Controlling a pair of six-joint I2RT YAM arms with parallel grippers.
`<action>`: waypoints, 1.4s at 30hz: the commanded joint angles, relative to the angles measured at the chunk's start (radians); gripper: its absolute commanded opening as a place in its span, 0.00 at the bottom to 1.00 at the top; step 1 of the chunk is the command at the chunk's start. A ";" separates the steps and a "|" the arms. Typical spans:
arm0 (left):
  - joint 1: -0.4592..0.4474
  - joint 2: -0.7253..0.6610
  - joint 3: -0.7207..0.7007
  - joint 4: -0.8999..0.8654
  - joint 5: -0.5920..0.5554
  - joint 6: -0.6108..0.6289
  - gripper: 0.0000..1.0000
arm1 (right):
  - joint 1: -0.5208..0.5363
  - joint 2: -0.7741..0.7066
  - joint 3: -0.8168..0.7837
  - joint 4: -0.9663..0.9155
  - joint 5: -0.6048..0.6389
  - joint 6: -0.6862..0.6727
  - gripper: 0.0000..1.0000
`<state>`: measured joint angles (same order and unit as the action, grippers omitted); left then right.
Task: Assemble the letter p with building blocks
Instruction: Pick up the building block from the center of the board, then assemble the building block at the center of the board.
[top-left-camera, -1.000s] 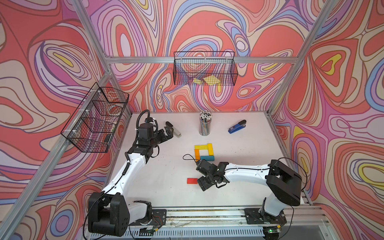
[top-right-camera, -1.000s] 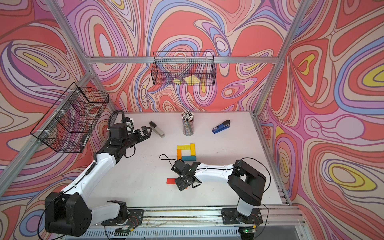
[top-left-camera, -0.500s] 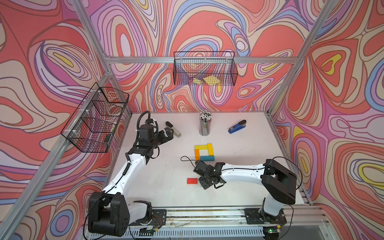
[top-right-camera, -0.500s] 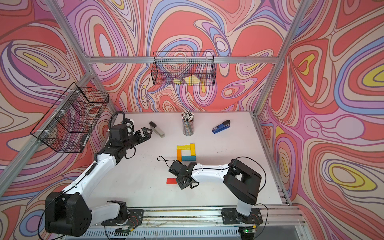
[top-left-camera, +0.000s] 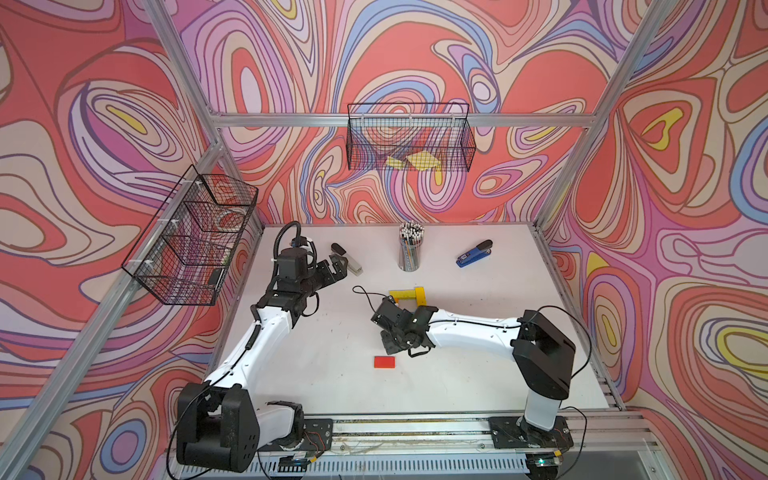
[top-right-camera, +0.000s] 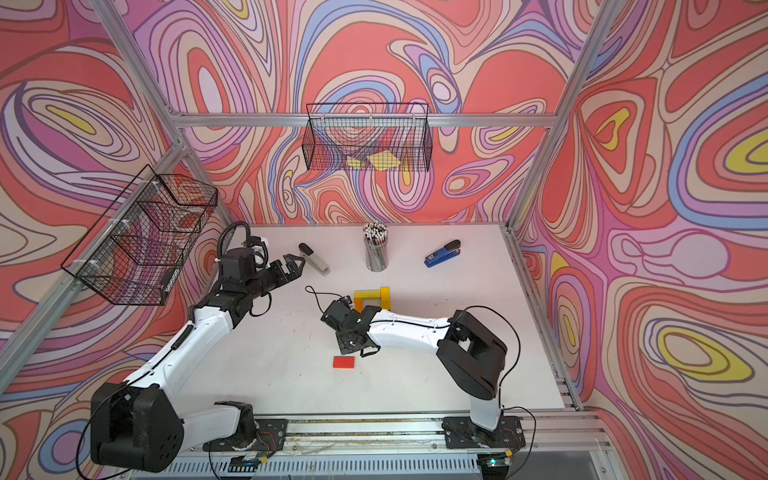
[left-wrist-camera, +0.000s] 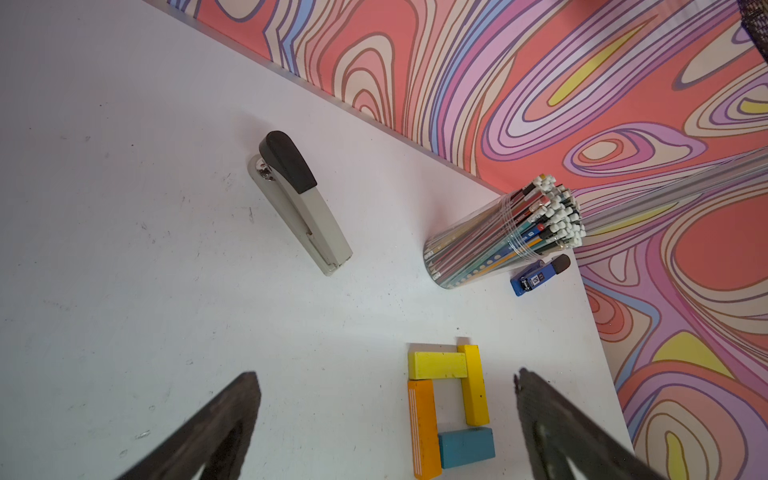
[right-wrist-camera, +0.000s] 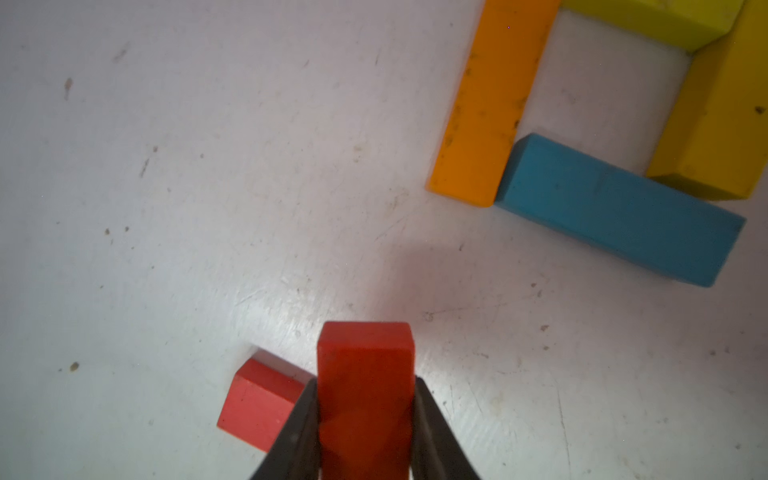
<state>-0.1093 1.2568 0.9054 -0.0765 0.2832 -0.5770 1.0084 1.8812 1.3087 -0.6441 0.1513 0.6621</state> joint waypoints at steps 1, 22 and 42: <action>0.008 0.012 0.036 0.039 0.023 -0.003 0.99 | -0.025 0.053 0.018 -0.014 -0.036 0.101 0.31; 0.008 0.032 0.027 0.087 0.068 -0.030 0.99 | -0.072 0.170 0.070 -0.066 -0.022 0.182 0.33; 0.008 0.027 0.024 0.089 0.069 -0.026 0.99 | -0.097 0.246 0.133 -0.082 0.005 0.156 0.35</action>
<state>-0.1093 1.2797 0.9142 -0.0158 0.3412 -0.5991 0.9344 2.0537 1.4517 -0.7647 0.1387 0.8272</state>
